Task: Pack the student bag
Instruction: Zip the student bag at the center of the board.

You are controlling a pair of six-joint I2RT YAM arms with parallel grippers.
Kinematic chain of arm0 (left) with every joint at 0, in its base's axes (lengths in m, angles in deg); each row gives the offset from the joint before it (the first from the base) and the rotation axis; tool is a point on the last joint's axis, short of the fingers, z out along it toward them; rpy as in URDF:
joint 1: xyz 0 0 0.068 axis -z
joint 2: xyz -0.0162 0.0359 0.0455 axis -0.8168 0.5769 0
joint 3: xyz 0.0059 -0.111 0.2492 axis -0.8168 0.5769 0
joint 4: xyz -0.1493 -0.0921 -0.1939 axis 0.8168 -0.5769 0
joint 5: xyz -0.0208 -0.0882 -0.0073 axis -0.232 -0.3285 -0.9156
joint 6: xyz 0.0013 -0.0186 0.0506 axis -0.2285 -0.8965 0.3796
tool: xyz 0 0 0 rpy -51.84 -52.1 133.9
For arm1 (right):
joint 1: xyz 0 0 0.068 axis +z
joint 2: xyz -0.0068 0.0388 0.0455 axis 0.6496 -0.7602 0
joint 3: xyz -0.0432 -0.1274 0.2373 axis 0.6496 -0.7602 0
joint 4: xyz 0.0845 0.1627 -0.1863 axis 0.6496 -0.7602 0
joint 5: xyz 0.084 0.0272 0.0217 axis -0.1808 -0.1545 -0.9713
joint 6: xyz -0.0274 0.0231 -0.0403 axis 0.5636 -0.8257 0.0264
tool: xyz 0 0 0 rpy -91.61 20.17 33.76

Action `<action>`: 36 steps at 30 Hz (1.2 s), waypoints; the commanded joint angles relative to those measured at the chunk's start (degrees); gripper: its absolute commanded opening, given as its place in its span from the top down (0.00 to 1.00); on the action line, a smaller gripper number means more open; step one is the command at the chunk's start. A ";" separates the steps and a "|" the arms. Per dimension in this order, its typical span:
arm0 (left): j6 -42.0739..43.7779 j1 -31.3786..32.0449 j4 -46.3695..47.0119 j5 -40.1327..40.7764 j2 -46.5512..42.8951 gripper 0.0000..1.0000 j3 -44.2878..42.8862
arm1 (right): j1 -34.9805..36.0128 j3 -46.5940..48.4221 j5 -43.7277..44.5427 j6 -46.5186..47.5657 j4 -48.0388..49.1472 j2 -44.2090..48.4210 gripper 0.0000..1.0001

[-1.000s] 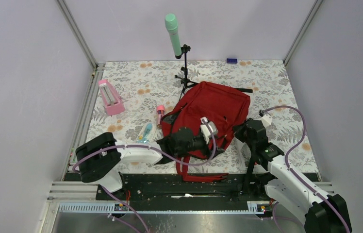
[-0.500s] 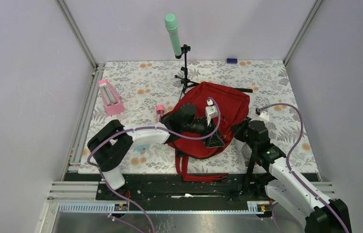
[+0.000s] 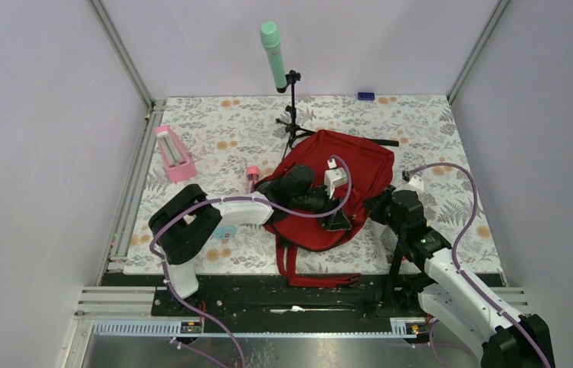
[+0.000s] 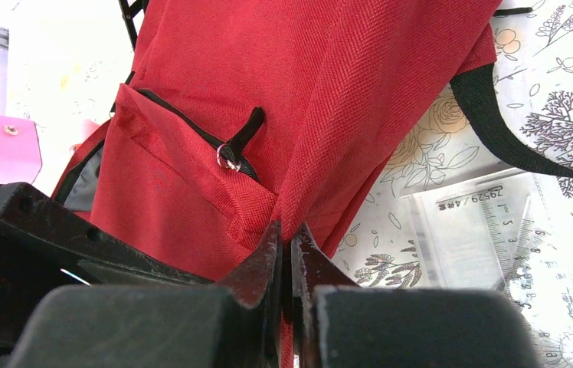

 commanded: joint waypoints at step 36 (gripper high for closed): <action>21.39 13.34 -19.52 33.50 -24.09 1.00 0.00 | -0.13 27.95 20.55 8.52 -9.46 -13.44 1.00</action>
